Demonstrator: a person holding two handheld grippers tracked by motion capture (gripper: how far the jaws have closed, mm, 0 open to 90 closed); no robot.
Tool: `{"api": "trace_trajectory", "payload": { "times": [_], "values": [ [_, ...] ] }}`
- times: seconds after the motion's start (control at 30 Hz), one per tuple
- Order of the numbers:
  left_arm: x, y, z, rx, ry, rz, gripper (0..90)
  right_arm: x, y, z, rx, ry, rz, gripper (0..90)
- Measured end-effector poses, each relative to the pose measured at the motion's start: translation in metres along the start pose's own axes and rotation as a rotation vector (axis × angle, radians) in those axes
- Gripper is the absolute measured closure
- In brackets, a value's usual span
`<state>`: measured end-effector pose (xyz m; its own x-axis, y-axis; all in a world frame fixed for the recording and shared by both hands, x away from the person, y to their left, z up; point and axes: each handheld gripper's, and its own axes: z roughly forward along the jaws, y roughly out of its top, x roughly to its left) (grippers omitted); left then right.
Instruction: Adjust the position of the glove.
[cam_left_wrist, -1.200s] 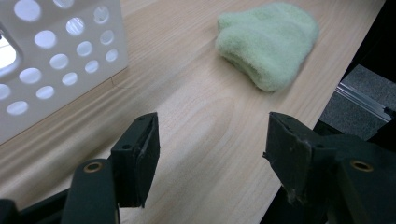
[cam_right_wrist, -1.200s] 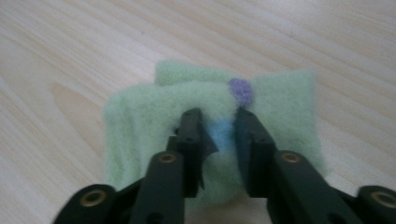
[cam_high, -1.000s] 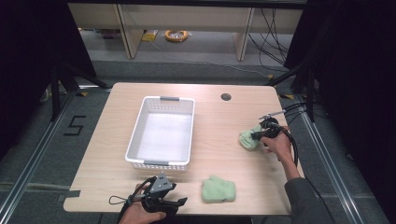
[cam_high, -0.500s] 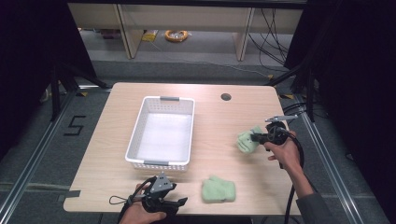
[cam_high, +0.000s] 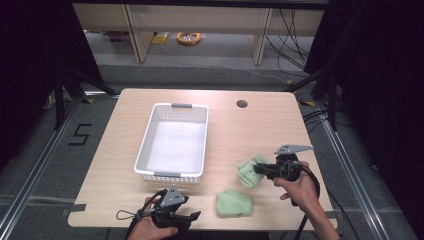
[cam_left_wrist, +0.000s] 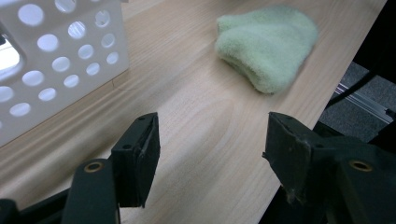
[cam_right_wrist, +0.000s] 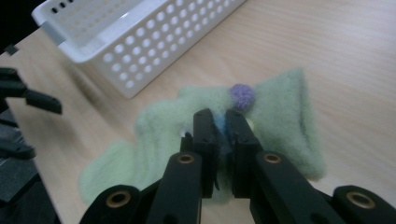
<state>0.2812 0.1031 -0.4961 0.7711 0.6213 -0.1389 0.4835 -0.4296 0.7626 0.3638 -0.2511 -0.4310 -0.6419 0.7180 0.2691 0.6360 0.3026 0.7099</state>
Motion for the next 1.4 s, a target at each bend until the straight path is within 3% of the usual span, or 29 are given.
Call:
{"api": "trace_trajectory", "payload": {
  "times": [0.1,0.17,0.2,0.23,0.27,0.3,0.33,0.37,0.4,0.43,0.47,0.5,0.53,0.57,0.67,0.7,0.73,0.77,0.8,0.83,0.87,0.97,1.03,1.07,1.13,1.23,1.27,1.37,1.4],
  "values": [
    [0.000,0.000,-0.001,0.005,0.011,0.004,35.4,0.013,-0.009,0.003,0.000,0.049,-0.017,84.7],
    [-0.003,0.000,0.001,-0.013,-0.002,-0.023,36.3,0.020,-0.014,0.005,-0.006,0.064,-0.046,84.6],
    [-0.003,0.001,0.000,-0.014,-0.002,-0.001,36.8,0.025,-0.017,0.006,-0.001,0.076,-0.038,84.6],
    [-0.004,0.001,0.001,-0.017,-0.007,-0.010,36.8,0.032,-0.021,0.007,0.011,0.069,-0.013,84.5],
    [-0.005,0.001,0.001,-0.011,-0.006,-0.012,37.0,0.035,-0.024,0.009,0.016,0.085,-0.024,84.5],
    [-0.004,0.002,0.000,-0.001,0.000,0.026,37.0,0.038,-0.027,0.010,0.025,0.105,-0.016,84.5],
    [-0.006,0.002,0.000,-0.004,-0.012,-0.001,37.1,0.038,-0.030,0.013,0.012,0.105,-0.034,84.4],
    [-0.005,0.002,0.001,-0.003,-0.003,0.024,37.2,0.043,-0.032,0.013,0.021,0.118,0.005,84.4],
    [-0.007,0.003,0.000,0.004,-0.003,0.015,37.5,0.045,-0.035,0.015,0.019,0.119,0.001,84.3],
    [-0.006,0.004,0.000,0.000,-0.014,0.032,37.6,0.047,-0.036,0.016,0.026,0.117,-0.003,84.3],
    [-0.008,0.003,0.001,-0.005,-0.009,0.023,37.6,0.049,-0.038,0.017,0.027,0.117,0.017,84.3],
    [-0.011,0.004,0.002,-0.016,-0.023,0.008,37.6,0.050,-0.040,0.020,0.015,0.126,0.003,84.2],
    [-0.011,0.005,0.002,-0.009,-0.015,0.022,37.6,0.049,-0.041,0.021,0.012,0.130,-0.009,84.2],
    [-0.012,0.006,0.002,-0.006,-0.024,0.019,37.5,0.053,-0.043,0.023,0.014,0.140,0.015,84.1],
    [-0.017,0.009,0.007,-0.027,-0.037,0.015,37.6,0.055,-0.043,0.024,0.008,0.133,0.003,84.1],
    [-0.018,0.010,0.007,-0.012,-0.034,0.030,37.8,0.055,-0.043,0.026,-0.017,0.138,-0.017,84.1],
    [-0.019,0.012,0.008,-0.002,-0.040,0.055,37.9,0.056,-0.043,0.026,-0.003,0.141,-0.008,84.1],
    [-0.023,0.013,0.011,-0.016,-0.051,0.042,38.2,0.059,-0.043,0.026,0.004,0.135,0.020,84.1],
    [-0.024,0.015,0.013,-0.012,-0.060,0.050,38.7,0.057,-0.043,0.029,-0.006,0.145,-0.010,84.0],
    [-0.025,0.017,0.015,0.000,-0.055,0.080,39.4,0.058,-0.043,0.029,-0.002,0.141,0.002,84.0],
    [-0.029,0.019,0.019,-0.024,-0.070,0.057,40.3,0.060,-0.043,0.030,-0.001,0.147,0.020,84.0],
    [-0.032,0.025,0.025,-0.024,-0.083,0.092,43.5,0.059,-0.043,0.031,-0.002,0.147,0.019,84.0],
    [-0.034,0.026,0.029,-0.022,-0.087,0.087,44.7,0.057,-0.044,0.031,-0.005,0.129,-0.009,84.0],
    [-0.034,0.028,0.031,-0.022,-0.090,0.109,45.2,0.058,-0.045,0.032,-0.002,0.147,0.019,83.9],
    [-0.035,0.028,0.035,-0.002,-0.087,0.111,46.5,0.055,-0.047,0.035,0.006,0.127,-0.009,83.8],
    [-0.036,0.030,0.038,-0.003,-0.096,0.116,49.7,0.058,-0.050,0.038,0.020,0.145,0.039,83.5],
    [-0.037,0.031,0.040,-0.007,-0.100,0.110,51.4,0.057,-0.050,0.038,0.025,0.127,0.007,83.4],
    [-0.036,0.033,0.042,-0.007,-0.091,0.137,59.1,0.058,-0.051,0.039,0.020,0.133,0.000,83.2],
    [-0.037,0.033,0.044,-0.008,-0.094,0.125,62.9,0.057,-0.051,0.040,0.021,0.136,-0.001,83.1]
  ]
}}
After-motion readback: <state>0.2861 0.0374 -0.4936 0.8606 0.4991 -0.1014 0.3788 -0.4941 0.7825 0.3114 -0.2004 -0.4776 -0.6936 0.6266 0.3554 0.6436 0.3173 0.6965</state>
